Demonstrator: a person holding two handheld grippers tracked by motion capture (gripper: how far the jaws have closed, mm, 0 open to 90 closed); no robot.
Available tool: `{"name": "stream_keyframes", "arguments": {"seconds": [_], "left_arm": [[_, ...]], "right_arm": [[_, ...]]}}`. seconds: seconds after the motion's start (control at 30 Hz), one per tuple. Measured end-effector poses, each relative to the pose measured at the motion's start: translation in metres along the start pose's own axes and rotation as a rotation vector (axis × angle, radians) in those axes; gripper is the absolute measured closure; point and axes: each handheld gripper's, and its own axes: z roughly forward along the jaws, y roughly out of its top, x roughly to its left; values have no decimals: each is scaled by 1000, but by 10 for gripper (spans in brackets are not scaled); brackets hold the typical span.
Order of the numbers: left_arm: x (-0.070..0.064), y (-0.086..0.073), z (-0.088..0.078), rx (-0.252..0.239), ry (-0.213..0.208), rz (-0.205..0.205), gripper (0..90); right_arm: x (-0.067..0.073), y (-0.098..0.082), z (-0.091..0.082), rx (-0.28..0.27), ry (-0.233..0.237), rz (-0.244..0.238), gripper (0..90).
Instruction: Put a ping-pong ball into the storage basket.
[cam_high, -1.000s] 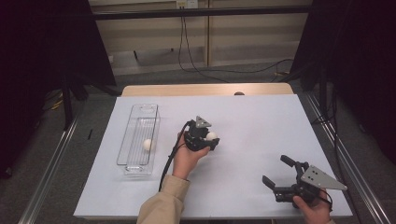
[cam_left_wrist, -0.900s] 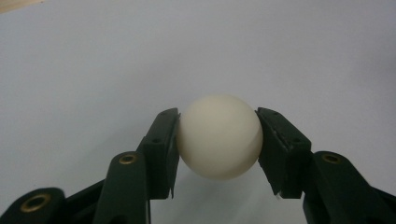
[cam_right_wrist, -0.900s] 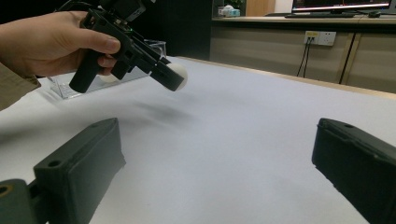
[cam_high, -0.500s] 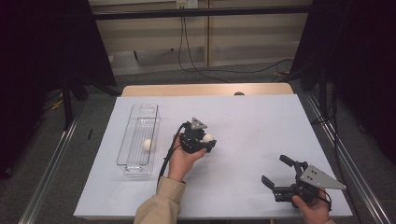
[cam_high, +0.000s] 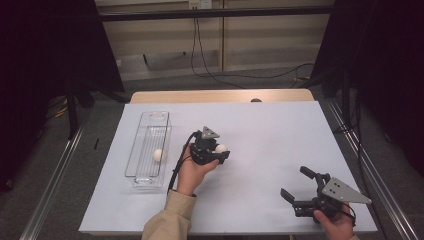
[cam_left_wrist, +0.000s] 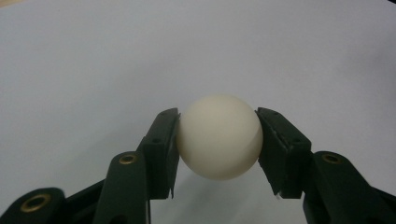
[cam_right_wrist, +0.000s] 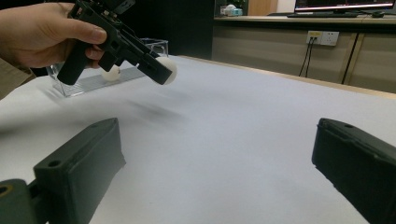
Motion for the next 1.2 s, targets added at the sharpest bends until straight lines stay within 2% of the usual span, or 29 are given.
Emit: {"name": "stream_keyframes", "arguments": {"seconds": [0.2, 0.23, 0.47, 1.2], "left_arm": [[5, -2, -6, -2, 4, -29, 509], [6, -2, -7, -3, 14, -20, 510], [10, -2, -13, -13, 12, -46, 509], [17, -2, -25, -11, 20, -61, 510]], "right_arm": [[1, 1, 0, -1, -1, 2, 14], [1, 1, 0, -1, 0, 2, 14], [1, 1, 0, -2, 0, 2, 14], [1, 1, 0, 0, 4, -2, 14]]}}
